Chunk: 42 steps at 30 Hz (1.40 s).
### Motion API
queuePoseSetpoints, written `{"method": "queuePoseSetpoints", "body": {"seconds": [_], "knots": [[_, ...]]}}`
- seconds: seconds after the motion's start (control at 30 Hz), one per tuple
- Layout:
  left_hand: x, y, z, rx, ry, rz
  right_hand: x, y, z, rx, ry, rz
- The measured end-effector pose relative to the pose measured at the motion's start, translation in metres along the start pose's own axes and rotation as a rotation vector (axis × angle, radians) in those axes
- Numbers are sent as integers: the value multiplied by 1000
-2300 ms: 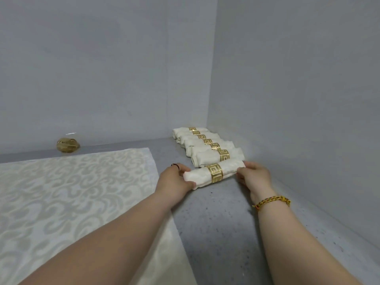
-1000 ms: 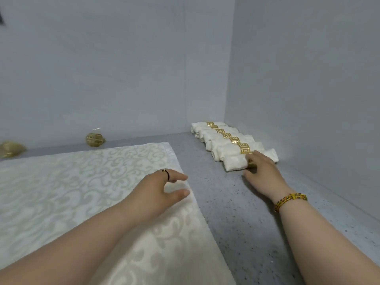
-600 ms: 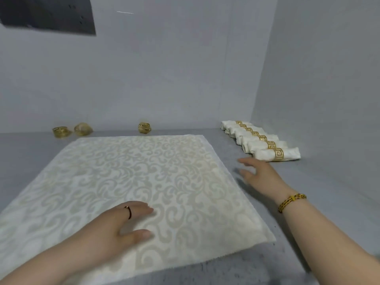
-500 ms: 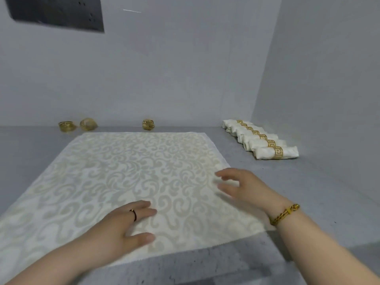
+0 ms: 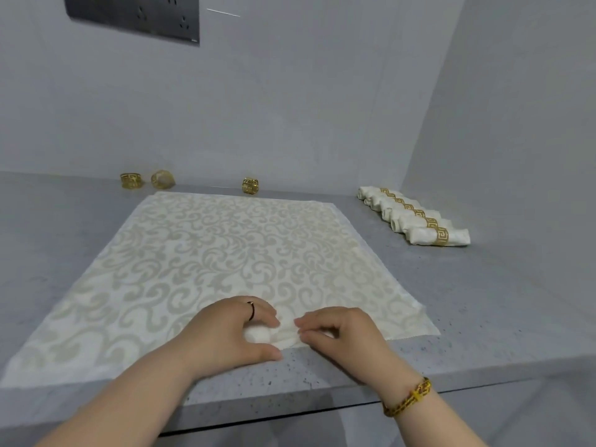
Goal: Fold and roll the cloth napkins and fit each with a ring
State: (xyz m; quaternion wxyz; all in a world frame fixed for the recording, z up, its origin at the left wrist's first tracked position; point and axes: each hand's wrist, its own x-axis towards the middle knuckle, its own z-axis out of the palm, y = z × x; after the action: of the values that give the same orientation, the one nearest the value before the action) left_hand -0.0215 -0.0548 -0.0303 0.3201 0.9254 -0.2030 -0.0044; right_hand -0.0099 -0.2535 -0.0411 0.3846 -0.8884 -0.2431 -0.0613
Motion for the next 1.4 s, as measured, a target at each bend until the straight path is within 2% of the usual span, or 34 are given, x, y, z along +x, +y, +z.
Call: {"method": "queuePoseSetpoints", "body": {"seconds": [0.13, 0.27, 0.37, 0.53, 0.7, 0.83, 1.0, 1.1, 1.2, 1.3, 1.4], "knots": [[2, -4, 4, -55, 38, 26, 1, -3, -3, 195, 29, 133], [5, -10, 6, -205, 80, 7, -1, -2, -3, 194, 29, 133], [5, -12, 7, -207, 118, 13, -1, 2, 1, 71, 33, 63], [-4, -8, 3, -13, 105, 23, -5, 9, 1, -154, 58, -64], [-28, -21, -19, 164, 194, -30, -16, 24, -37, -361, 67, 8], [-45, -35, -48, 311, 251, -217, -23, 36, -74, -422, 97, 211], [-58, -58, -80, 460, 255, -455, -29, 39, -98, -191, 185, 324], [-63, -77, -93, 389, 232, -466, -31, 36, -102, -86, 236, 328], [-72, -83, -102, 157, 215, -423, -31, 37, -103, 13, 293, 362], [-81, -73, -111, -82, 239, -405, -32, 40, -106, 215, 316, 450], [-84, -76, -108, -183, 340, -450, -35, 40, -105, 152, 278, 450]]}}
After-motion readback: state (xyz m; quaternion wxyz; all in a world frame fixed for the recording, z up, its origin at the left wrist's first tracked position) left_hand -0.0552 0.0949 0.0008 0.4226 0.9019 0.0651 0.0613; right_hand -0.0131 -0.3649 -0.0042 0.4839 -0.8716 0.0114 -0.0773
